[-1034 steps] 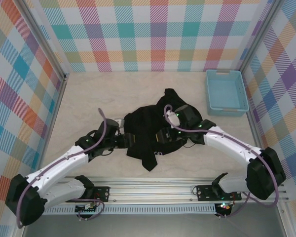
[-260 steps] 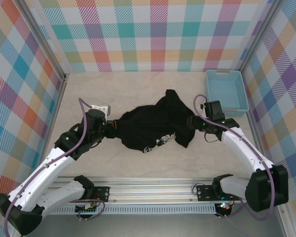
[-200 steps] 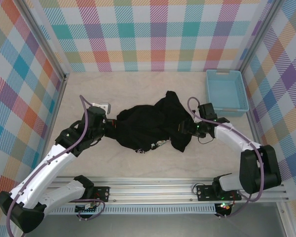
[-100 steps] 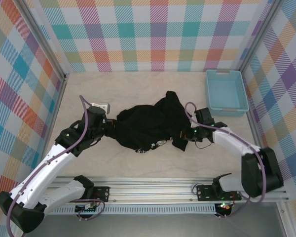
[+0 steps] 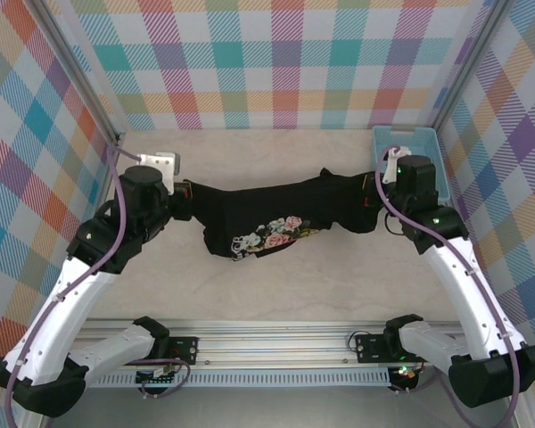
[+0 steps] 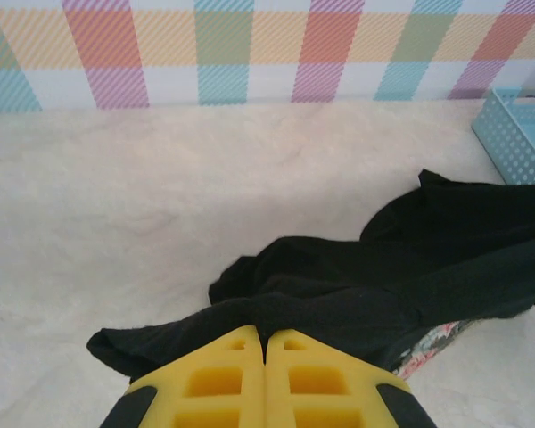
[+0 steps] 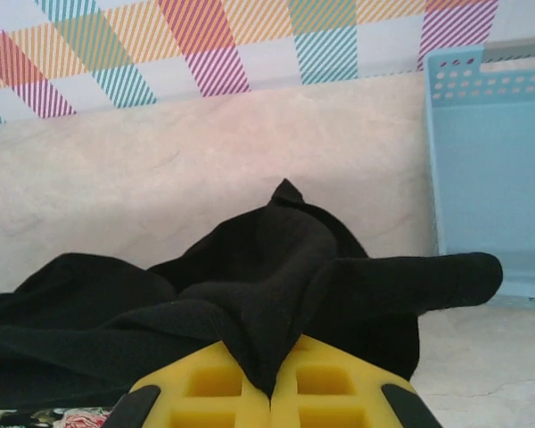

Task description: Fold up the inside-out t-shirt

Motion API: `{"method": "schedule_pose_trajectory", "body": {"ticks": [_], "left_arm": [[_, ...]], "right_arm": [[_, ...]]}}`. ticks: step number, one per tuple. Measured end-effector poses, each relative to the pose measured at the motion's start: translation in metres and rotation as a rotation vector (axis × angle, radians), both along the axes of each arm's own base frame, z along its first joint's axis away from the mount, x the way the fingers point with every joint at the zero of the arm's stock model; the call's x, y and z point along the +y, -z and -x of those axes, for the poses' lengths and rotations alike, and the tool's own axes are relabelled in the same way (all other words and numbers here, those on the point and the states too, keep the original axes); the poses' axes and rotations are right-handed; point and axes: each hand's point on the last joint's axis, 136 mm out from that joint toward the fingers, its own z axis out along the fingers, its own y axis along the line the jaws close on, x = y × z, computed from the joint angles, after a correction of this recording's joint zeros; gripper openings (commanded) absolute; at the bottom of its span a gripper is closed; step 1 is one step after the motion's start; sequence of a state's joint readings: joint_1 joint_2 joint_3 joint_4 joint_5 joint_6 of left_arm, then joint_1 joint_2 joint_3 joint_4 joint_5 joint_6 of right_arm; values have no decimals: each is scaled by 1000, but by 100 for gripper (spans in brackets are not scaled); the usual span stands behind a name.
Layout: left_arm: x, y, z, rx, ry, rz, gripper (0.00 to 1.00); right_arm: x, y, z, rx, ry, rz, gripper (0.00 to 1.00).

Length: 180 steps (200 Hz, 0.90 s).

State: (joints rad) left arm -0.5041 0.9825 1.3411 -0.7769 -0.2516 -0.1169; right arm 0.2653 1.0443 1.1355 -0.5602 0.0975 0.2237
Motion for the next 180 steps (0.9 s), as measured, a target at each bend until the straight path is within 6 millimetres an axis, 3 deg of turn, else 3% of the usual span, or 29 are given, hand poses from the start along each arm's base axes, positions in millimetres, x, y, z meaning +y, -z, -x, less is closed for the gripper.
{"method": "schedule_pose_trajectory", "body": {"ticks": [24,39,77,90,102,120,138,156,180], "left_arm": [[6,-5,-4,-10,-16,-52,0],[10,1,-5,8,-24,-85,0],[12,31,-5,72,-27,-127,0],[13,43,-4,98,-25,-142,0],[13,52,-3,118,-24,-152,0],[14,58,-2,137,-23,-161,0],[14,58,-2,139,-22,-160,0],[14,59,-2,143,-21,-155,0],[14,61,-3,151,-19,-147,0]], "right_arm": [[21,24,-2,80,-72,-5,3],[40,53,-4,162,-126,-24,5],[86,169,-33,479,-212,-46,11],[96,207,-52,568,-212,-30,17],[102,229,-68,604,-209,-20,27],[104,237,-76,610,-206,-14,41],[98,223,-65,575,-208,-5,52],[83,202,-28,539,-193,11,62],[79,188,24,522,-207,25,64]]}}
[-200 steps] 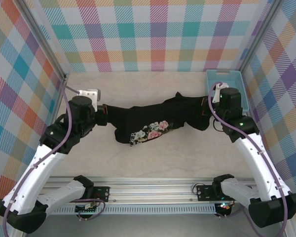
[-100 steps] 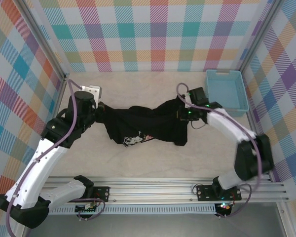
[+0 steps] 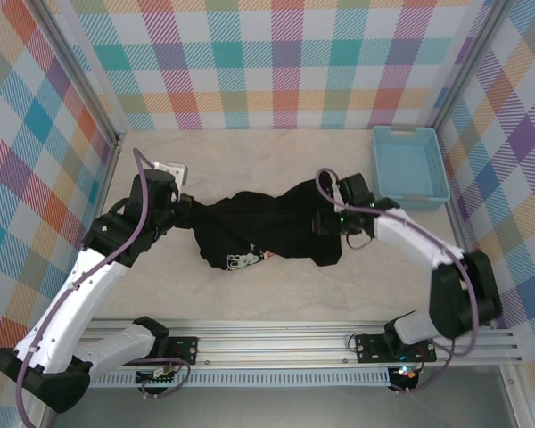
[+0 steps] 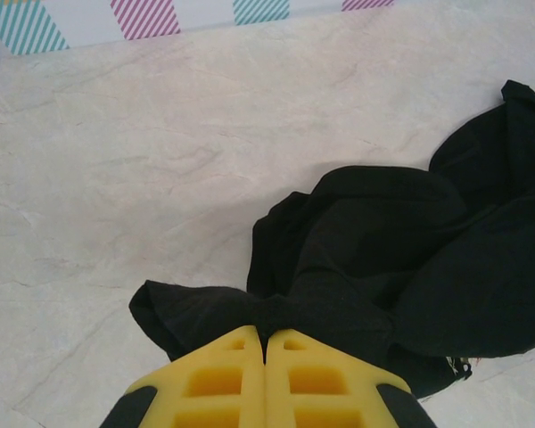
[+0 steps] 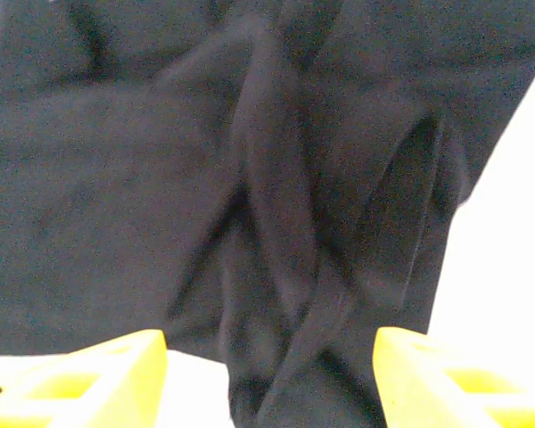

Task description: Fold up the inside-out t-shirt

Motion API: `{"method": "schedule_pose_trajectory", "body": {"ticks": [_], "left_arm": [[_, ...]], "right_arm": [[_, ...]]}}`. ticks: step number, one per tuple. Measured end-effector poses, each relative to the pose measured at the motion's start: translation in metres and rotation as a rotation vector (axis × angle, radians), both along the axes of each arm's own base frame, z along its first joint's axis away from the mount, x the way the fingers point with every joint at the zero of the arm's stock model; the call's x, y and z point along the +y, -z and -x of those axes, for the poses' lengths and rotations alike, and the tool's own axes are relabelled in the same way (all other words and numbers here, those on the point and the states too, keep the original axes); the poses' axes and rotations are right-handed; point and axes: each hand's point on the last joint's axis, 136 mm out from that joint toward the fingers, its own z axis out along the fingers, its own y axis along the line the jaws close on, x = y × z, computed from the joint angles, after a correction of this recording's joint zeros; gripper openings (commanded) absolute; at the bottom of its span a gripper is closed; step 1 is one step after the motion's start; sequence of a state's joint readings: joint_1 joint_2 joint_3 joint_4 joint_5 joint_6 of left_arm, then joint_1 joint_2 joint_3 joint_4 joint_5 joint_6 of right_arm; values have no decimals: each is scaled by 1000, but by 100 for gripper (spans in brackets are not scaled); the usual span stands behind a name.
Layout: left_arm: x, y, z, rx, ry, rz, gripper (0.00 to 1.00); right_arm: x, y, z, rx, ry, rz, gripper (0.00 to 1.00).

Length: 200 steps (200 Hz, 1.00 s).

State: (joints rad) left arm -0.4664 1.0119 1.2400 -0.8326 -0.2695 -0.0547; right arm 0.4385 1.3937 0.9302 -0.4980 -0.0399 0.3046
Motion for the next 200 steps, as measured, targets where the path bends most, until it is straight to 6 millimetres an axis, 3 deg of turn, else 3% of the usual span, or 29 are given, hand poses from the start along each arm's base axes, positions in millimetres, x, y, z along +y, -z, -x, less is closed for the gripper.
{"method": "schedule_pose_trajectory", "body": {"ticks": [24,46,95,141,173,200], "left_arm": [[-2,2,-1,10,9,8,0],[-3,2,0,13,13,15,0],[-4,3,0,17,23,23,0],[-5,2,1,16,27,27,0],[-4,1,1,13,25,27,0],[-1,0,1,6,12,26,0]], "right_arm": [[4,20,37,63,-4,-9,61],[1,46,51,143,36,-15,56],[9,60,31,132,100,-48,38],[2,69,14,120,146,-42,3],[-19,51,7,77,182,-42,0],[-51,-2,-4,-64,235,-105,0]]}}
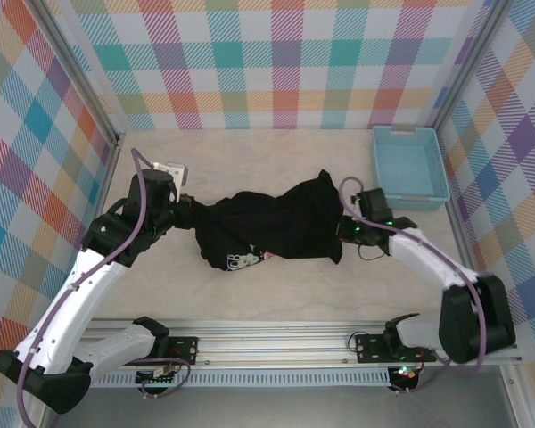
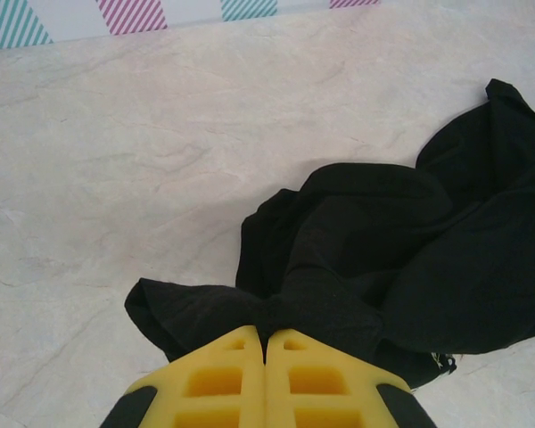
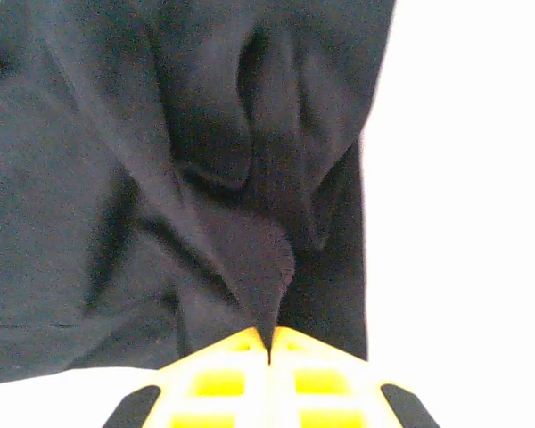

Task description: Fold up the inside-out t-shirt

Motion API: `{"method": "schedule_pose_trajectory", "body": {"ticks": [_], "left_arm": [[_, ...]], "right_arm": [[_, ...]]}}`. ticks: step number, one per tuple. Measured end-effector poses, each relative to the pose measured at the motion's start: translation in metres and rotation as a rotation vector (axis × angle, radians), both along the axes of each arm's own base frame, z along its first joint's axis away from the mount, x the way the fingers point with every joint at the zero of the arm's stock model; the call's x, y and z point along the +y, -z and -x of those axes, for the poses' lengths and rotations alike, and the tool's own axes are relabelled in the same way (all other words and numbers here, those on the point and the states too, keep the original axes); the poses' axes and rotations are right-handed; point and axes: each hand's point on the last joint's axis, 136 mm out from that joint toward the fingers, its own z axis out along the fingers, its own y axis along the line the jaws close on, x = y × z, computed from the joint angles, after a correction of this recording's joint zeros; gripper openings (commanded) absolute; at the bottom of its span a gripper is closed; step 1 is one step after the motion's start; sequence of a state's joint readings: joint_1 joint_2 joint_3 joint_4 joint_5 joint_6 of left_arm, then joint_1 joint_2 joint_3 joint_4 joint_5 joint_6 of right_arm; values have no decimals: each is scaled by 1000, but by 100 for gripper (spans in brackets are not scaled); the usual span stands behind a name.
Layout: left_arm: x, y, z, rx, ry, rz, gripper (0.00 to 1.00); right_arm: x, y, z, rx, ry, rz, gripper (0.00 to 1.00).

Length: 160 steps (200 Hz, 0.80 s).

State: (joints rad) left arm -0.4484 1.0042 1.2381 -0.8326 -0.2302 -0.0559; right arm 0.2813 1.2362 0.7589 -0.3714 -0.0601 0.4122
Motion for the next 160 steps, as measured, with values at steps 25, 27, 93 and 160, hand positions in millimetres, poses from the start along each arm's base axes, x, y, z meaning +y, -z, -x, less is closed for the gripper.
{"method": "schedule_pose_trajectory", "body": {"ticks": [25,27,93,160], "left_arm": [[8,-1,-2,-4,-34,3,0],[9,-1,-2,-3,-36,2,0],[38,-2,-4,-5,-140,-21,0],[37,0,-3,5,-133,-12,0]], "right_arm": [[-23,-35,-2,-94,35,-46,0],[-24,-35,-1,-93,35,-48,0],[-26,-45,2,-50,1,-180,0],[17,42,-12,237,-73,-289,12]]}}
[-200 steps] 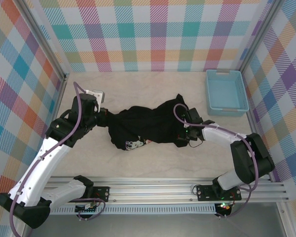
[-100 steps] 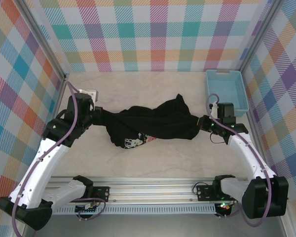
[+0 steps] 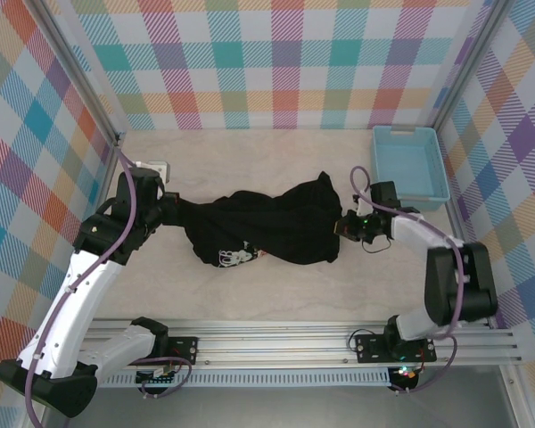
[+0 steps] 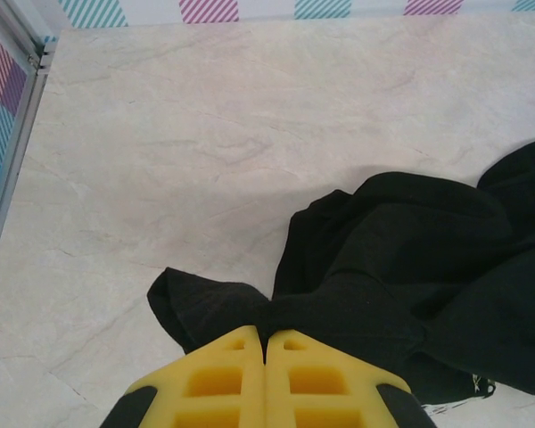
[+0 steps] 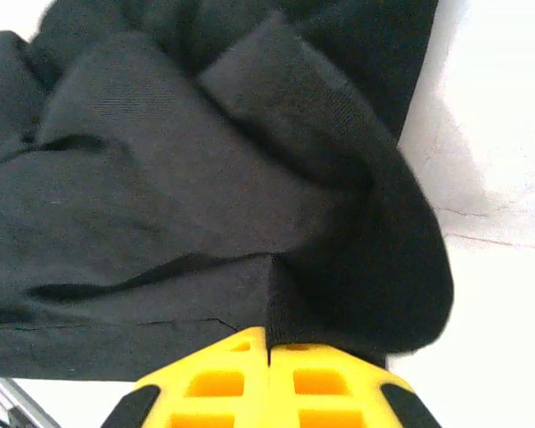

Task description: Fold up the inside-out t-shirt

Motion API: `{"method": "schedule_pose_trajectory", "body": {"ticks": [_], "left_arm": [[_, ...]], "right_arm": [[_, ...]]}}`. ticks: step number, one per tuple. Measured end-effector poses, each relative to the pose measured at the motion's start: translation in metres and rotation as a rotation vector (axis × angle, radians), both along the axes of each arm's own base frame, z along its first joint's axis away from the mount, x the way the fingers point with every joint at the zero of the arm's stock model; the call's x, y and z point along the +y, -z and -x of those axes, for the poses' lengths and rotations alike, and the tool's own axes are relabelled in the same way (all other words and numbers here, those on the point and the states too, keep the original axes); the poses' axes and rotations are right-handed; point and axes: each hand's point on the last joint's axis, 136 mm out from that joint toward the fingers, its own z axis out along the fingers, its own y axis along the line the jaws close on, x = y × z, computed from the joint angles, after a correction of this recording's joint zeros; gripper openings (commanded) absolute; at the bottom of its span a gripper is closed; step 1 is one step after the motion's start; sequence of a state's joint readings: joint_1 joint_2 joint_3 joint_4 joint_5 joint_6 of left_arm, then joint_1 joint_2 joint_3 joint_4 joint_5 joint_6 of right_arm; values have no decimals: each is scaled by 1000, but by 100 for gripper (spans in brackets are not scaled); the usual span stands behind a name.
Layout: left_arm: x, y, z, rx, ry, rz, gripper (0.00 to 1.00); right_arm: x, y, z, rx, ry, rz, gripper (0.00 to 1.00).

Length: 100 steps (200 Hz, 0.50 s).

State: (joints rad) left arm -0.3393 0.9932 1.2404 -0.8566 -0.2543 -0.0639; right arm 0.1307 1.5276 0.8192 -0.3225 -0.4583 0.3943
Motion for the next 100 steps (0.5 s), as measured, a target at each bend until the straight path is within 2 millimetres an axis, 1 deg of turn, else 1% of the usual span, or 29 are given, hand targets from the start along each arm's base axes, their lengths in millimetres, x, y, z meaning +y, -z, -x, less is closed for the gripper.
{"method": "schedule_pose_trajectory", "body": {"ticks": [7,18,47,65,84,100], "left_arm": [[0,0,0,0,0,2,0],[-1,0,0,1,4,4,0],[-2,2,0,6,10,8,0],[-4,3,-1,12,16,12,0],[-5,5,-2,18,20,13,0],[-5,5,-2,20,21,13,0]], "right_arm": [[1,6,-2,19,0,-7,15],[4,10,-4,29,2,-20,20],[7,1,-5,-14,-10,-49,30],[7,-2,6,-32,-12,-60,35],[5,0,21,-31,-14,-60,38],[4,3,30,-23,-14,-59,40]]}}
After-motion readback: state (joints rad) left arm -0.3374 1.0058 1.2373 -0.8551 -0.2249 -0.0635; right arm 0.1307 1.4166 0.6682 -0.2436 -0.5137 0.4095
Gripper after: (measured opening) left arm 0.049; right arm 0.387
